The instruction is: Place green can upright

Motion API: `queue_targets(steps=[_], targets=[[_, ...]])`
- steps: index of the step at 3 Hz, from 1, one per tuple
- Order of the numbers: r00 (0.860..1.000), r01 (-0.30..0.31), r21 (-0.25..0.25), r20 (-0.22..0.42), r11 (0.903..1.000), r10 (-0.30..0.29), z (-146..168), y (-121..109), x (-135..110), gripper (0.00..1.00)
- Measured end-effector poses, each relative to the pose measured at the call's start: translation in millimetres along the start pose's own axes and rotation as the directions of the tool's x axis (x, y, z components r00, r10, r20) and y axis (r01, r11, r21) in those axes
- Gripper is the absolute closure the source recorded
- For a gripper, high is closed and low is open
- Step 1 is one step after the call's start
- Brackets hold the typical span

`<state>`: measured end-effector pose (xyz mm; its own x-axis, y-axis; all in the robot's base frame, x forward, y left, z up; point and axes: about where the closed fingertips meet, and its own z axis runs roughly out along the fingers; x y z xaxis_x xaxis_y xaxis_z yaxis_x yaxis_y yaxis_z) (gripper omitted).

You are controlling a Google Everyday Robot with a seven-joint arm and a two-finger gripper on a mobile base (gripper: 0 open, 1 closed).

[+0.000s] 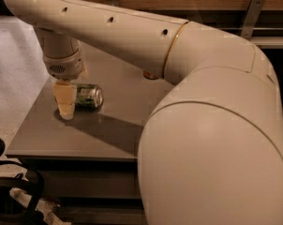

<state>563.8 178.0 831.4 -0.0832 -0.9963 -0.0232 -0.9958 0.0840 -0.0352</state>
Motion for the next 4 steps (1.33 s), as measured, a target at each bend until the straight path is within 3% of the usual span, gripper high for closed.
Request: queue_targets(steps=[3,4], targets=[[1.0,0.002,0.012,0.024,0.9999,-0.002,3.1,-3.1,-7.3,0.87],[1.0,0.002,0.016,0.031,0.9999,-0.003,3.9,-3.9,-9.1,1.0]])
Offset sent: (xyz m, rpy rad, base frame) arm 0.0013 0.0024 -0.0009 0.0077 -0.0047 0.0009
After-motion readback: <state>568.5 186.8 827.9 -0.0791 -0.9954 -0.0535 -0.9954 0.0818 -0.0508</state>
